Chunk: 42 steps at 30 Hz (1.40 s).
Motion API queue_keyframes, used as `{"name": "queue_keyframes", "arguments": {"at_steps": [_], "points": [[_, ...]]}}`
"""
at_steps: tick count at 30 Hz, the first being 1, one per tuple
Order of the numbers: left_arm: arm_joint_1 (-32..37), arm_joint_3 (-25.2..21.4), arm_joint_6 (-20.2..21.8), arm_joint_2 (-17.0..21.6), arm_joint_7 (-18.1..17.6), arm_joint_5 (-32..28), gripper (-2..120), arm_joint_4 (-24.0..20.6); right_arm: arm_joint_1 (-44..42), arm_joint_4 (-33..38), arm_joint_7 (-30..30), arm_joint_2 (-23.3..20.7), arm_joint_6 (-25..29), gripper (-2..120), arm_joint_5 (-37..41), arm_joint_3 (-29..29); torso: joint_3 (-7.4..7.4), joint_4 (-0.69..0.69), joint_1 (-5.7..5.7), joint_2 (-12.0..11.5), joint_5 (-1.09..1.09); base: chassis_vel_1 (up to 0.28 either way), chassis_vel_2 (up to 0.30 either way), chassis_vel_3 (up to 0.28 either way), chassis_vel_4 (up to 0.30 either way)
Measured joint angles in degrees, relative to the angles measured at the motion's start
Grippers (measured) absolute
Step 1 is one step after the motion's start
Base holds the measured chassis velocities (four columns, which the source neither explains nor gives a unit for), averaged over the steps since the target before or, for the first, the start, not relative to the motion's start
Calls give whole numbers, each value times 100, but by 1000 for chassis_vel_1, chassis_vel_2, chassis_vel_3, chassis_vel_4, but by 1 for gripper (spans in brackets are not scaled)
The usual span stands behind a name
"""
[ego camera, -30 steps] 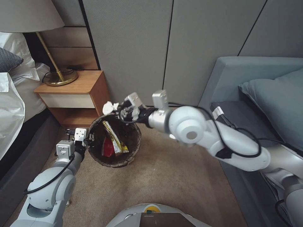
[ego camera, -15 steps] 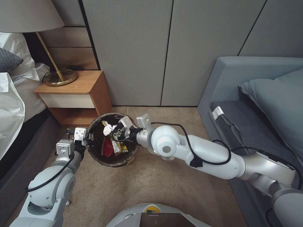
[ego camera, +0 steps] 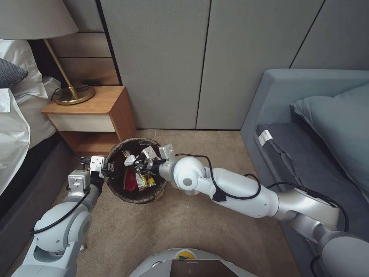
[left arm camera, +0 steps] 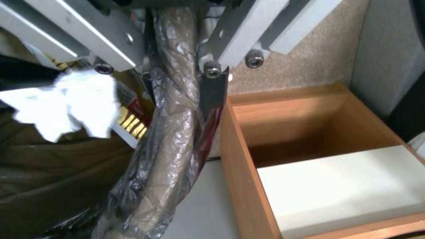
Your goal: Pick up the trash bin, then pick up the garbage from the floor and place it into the trash bin.
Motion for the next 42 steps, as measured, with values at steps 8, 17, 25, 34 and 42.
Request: {"name": "queue_keyframes", "arguments": {"at_steps": [8, 17, 25, 34, 42], "points": [[-10, 15, 0, -19, -7, -2, 0, 4, 28, -65, -8, 89, 87, 51, -51, 101, 0, 0, 0, 0, 0, 0, 0, 0, 0], [3, 5, 0, 5, -19, -29, 0, -4, 104, 156, 34, 7, 88, 84, -67, 321, 0, 0, 0, 0, 1, 0, 0, 0, 0], [20, -7, -2, 28, -58, -136, 0, -30, 212, 800, 204, -442, 101, 100, 14, 953, 0, -1, 0, 0, 2, 0, 0, 0, 0], [17, 8, -1, 46, -64, -133, 0, -29, 265, 1767, 296, -1401, 151, 100, 254, 2235, 0, -2, 0, 0, 3, 0, 0, 0, 0], [59, -8, 0, 12, -129, -190, 0, -144, -1400, 1883, 225, -1977, 403, 100, -1458, 4303, 0, 0, 0, 0, 7, 0, 0, 0, 0]]}}
